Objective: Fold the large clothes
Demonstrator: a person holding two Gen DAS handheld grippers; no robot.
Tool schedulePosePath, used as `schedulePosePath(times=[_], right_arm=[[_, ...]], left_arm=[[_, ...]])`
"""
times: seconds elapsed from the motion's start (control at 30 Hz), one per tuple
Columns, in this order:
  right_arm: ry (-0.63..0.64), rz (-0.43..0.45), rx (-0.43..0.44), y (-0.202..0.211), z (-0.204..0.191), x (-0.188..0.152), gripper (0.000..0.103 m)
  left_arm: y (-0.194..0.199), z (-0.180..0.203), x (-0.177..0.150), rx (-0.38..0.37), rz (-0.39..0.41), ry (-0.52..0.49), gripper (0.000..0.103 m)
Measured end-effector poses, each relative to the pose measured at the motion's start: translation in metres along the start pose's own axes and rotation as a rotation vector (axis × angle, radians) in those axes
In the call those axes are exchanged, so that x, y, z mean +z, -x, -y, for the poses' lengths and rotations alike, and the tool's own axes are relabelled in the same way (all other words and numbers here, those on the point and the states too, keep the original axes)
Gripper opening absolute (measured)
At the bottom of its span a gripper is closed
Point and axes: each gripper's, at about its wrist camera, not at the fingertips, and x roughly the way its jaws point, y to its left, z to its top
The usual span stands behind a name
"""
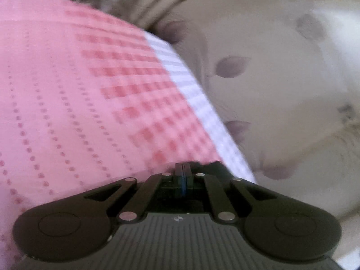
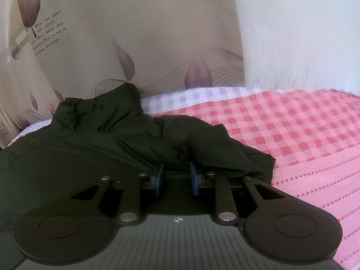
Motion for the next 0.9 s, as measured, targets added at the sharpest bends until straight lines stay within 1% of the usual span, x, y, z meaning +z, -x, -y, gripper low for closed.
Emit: schedulePosePath(times=[0.03,0.1,0.17,0.2,0.23,0.3,0.33,0.37,0.4,0.43,0.47,0.53,0.6,0.63,0.67,0.73,0.8,0.9], right_arm=[[0.007,0.002,-0.006,0.000,-0.001,0.000,0.023],[0.010,0.004,-0.010,0.000,-0.002,0.000,0.023],[0.011,0.008,-0.014,0.001,-0.002,0.000,0.023],[0.012,0.009,-0.016,0.001,-0.002,0.000,0.023],[0.014,0.010,-0.019,0.001,-0.003,0.000,0.023],[0.015,0.014,-0.021,0.002,-0.003,-0.001,0.023],[0.016,0.016,-0.022,0.003,-0.003,-0.001,0.023],[0.014,0.018,-0.021,0.003,-0.003,-0.001,0.023],[0.012,0.019,-0.019,0.003,-0.003,-0.001,0.023],[0.010,0.020,-0.018,0.003,-0.002,-0.001,0.023],[0.009,0.020,-0.016,0.003,-0.002,-0.001,0.023],[0.009,0.021,-0.016,0.003,-0.002,-0.001,0.024],[0.008,0.021,-0.017,0.003,-0.002,-0.001,0.024],[0.006,0.021,-0.018,0.003,-0.002,-0.001,0.024],[0.007,0.021,-0.019,0.003,-0.002,-0.001,0.024],[0.012,0.023,-0.024,0.004,-0.003,-0.001,0.024],[0.015,0.025,-0.026,0.004,-0.004,-0.001,0.025],[0.019,0.026,-0.029,0.004,-0.005,-0.001,0.025]], left_arm=[[0.000,0.003,0.001,0.013,-0.003,-0.024,0.011],[-0.001,0.019,0.001,0.070,-0.008,-0.161,0.011],[0.000,0.033,0.004,0.107,-0.034,-0.264,0.011],[0.000,0.035,0.008,0.094,-0.057,-0.296,0.010],[0.003,0.035,0.014,0.063,-0.082,-0.309,0.011],[0.011,0.031,0.024,0.018,-0.117,-0.316,0.037],[0.018,0.028,0.032,-0.017,-0.126,-0.323,0.045],[0.022,0.027,0.038,-0.050,-0.139,-0.341,0.068],[0.024,0.026,0.045,-0.085,-0.168,-0.371,0.097],[0.022,0.026,0.050,-0.122,-0.208,-0.402,0.103],[0.021,0.025,0.055,-0.170,-0.258,-0.430,0.102],[0.014,0.023,0.059,-0.221,-0.355,-0.471,0.102],[0.003,0.023,0.058,-0.294,-0.450,-0.489,0.101],[-0.005,0.024,0.056,-0.318,-0.490,-0.499,0.100],[-0.013,0.024,0.053,-0.334,-0.525,-0.510,0.096],[-0.022,0.026,0.050,-0.389,-0.545,-0.551,0.095],[-0.031,0.029,0.048,-0.429,-0.574,-0.600,0.086],[-0.045,0.034,0.046,-0.484,-0.590,-0.649,0.080]])
